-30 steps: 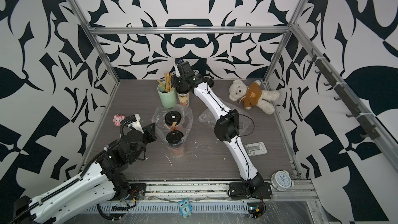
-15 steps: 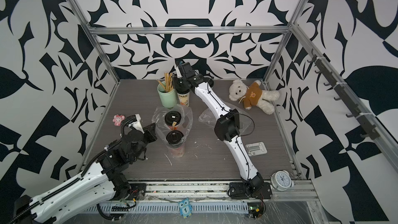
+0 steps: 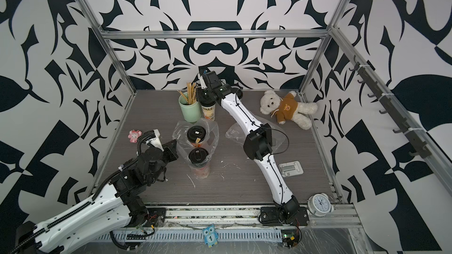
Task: Pack milk tea into plastic carrier bags
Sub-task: Pick up the straw from the container.
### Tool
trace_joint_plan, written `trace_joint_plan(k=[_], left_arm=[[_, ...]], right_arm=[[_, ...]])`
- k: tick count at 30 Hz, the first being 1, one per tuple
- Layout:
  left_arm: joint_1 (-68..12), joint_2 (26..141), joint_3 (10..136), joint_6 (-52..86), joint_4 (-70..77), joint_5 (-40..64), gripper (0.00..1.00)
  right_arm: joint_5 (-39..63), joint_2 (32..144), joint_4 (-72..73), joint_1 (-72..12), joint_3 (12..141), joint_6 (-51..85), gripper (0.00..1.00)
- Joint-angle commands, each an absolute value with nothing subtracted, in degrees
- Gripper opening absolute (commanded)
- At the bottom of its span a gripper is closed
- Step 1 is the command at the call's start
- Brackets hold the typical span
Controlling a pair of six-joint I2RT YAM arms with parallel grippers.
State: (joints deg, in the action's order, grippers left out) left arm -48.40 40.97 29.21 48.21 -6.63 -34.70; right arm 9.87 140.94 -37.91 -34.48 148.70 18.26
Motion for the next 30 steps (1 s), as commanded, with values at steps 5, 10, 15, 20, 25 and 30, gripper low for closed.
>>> trace_joint_plan(k=[5,10,15,20,25,30], left_arm=[[-48.2,40.9,28.5,48.1,-4.9,-34.3,0.00],[-48.3,42.2,29.5,47.1,-3.4,-32.7,0.00],[-48.3,43.1,30.5,46.2,-2.8,-32.4,0.00],[-48.2,43.9,31.4,45.4,-2.3,-32.2,0.00],[-48.3,45.1,32.6,44.1,-1.3,-30.6,0.00],[-48.2,45.0,33.4,43.6,-2.2,-28.9,0.00]], right_arm=[[11.8,132.5,-38.5,-34.5,148.9,16.3,0.00],[12.4,127.0,-39.5,-34.7,146.9,15.2,0.00],[13.4,123.0,-41.7,-35.0,147.5,14.0,0.00],[11.0,116.6,-50.4,-36.5,153.1,7.7,0.00],[7.5,104.5,-55.7,-41.2,148.8,1.3,0.00],[6.2,93.4,-58.3,-47.3,139.1,0.3,0.00]])
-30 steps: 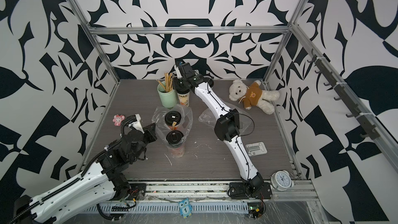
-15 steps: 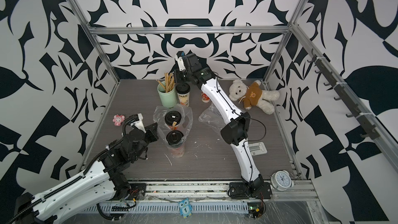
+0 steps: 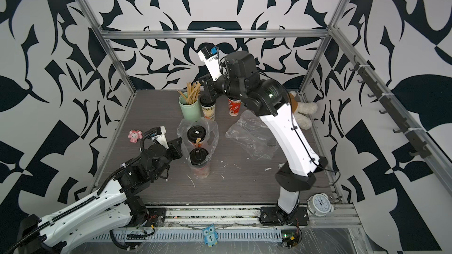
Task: Pack milk tea into plastic carrier bags
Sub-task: Pick up the straw from the container, then place the straw in the plastic carrier bag.
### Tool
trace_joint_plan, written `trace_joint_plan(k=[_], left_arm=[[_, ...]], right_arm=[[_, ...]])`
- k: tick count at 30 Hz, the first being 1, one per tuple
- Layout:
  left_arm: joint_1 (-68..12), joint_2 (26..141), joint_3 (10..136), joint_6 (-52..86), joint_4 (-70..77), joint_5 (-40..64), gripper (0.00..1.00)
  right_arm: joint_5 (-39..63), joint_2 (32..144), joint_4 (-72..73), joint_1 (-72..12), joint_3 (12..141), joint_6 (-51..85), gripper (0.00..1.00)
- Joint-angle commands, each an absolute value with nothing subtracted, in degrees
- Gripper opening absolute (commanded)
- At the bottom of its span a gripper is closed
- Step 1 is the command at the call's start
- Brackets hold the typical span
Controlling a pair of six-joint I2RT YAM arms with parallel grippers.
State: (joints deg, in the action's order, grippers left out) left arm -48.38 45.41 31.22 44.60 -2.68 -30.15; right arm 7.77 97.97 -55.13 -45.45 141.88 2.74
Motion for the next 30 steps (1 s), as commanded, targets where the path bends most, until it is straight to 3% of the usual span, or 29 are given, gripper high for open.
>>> trace_joint_plan(k=[1,10,18,30], left_arm=[[-48.3,44.6,33.5,43.5,-2.6,-28.8,0.00],[-48.3,42.2,35.0,41.3,-6.6,-27.5,0.00],[-48.3,41.7,34.3,42.1,-6.6,-26.3,0.00],[-48.3,42.0,34.4,41.8,-6.3,-25.9,0.00]], right_arm=[[6.1,92.2,-59.2,-48.2,138.1,0.5,0.00],[7.0,87.0,-66.4,-53.3,128.9,4.7,0.00],[11.4,83.2,-59.3,-53.9,114.8,9.1,0.00],[17.8,83.6,-58.8,-54.1,114.0,11.5,0.00]])
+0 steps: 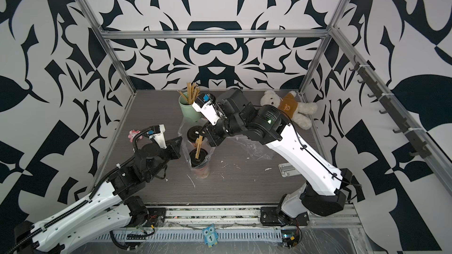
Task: Pack milk tea into plastic carrier bags
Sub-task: Place the straw in the plastic carrier bag.
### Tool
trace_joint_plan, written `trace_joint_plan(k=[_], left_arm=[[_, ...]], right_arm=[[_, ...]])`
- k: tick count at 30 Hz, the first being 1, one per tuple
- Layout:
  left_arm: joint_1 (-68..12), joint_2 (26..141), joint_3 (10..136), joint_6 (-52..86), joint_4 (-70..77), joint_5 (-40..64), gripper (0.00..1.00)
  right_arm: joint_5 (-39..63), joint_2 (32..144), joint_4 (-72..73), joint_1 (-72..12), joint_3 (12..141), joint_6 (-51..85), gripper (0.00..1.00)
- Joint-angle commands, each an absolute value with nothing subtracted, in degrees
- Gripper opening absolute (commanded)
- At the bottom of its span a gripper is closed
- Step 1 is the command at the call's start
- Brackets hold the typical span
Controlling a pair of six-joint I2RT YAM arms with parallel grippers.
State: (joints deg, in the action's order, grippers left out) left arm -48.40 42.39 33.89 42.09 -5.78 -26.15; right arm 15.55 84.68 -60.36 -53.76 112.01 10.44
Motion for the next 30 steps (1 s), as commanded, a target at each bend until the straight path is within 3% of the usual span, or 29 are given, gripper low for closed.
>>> trace_joint_plan(k=[1,18,30], left_arm=[[-48.3,42.1,34.3,41.8,-6.2,-25.9,0.00],[-48.3,42.8,34.1,42.3,-5.4,-25.6,0.00],[-48.3,43.0,33.4,42.5,-4.3,-25.4,0.00]], right_arm=[[17.9,83.6,-58.8,-54.1,114.3,11.5,0.00],[26.4,83.2,-56.1,-54.2,113.0,14.7,0.00],[27.0,81.9,-56.1,-54.8,110.8,16.7,0.00]])
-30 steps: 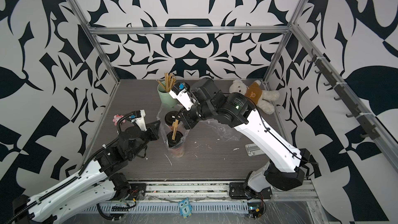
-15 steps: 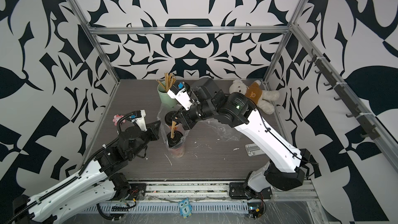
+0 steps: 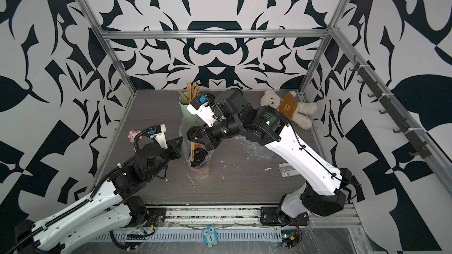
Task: Pack milk tea into plastic carrier bags
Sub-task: Place the straw in the plastic carrier bag.
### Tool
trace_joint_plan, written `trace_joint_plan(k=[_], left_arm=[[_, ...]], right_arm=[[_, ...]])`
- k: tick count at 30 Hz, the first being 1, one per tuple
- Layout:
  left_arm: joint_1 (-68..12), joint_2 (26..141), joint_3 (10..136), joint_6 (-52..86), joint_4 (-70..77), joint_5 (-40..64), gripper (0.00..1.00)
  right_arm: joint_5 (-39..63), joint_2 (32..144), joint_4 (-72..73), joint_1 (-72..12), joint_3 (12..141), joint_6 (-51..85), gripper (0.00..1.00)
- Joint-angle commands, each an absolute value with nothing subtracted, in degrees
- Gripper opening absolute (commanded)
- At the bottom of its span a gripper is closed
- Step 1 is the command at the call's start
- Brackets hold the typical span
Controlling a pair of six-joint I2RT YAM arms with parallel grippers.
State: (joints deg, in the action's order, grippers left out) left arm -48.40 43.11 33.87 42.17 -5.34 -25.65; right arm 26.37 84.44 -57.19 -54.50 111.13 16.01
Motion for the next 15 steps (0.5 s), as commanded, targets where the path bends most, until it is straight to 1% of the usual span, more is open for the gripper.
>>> trace_joint_plan(k=[1,15], left_arm=[[-48.3,43.0,33.4,42.6,-4.3,-25.3,0.00],[-48.3,42.4,33.0,42.8,-4.3,-25.3,0.00]], right_arm=[[27.2,81.9,-56.2,-54.8,110.6,16.8,0.00],[28.2,85.3,-61.4,-54.8,109.2,16.8,0.00]])
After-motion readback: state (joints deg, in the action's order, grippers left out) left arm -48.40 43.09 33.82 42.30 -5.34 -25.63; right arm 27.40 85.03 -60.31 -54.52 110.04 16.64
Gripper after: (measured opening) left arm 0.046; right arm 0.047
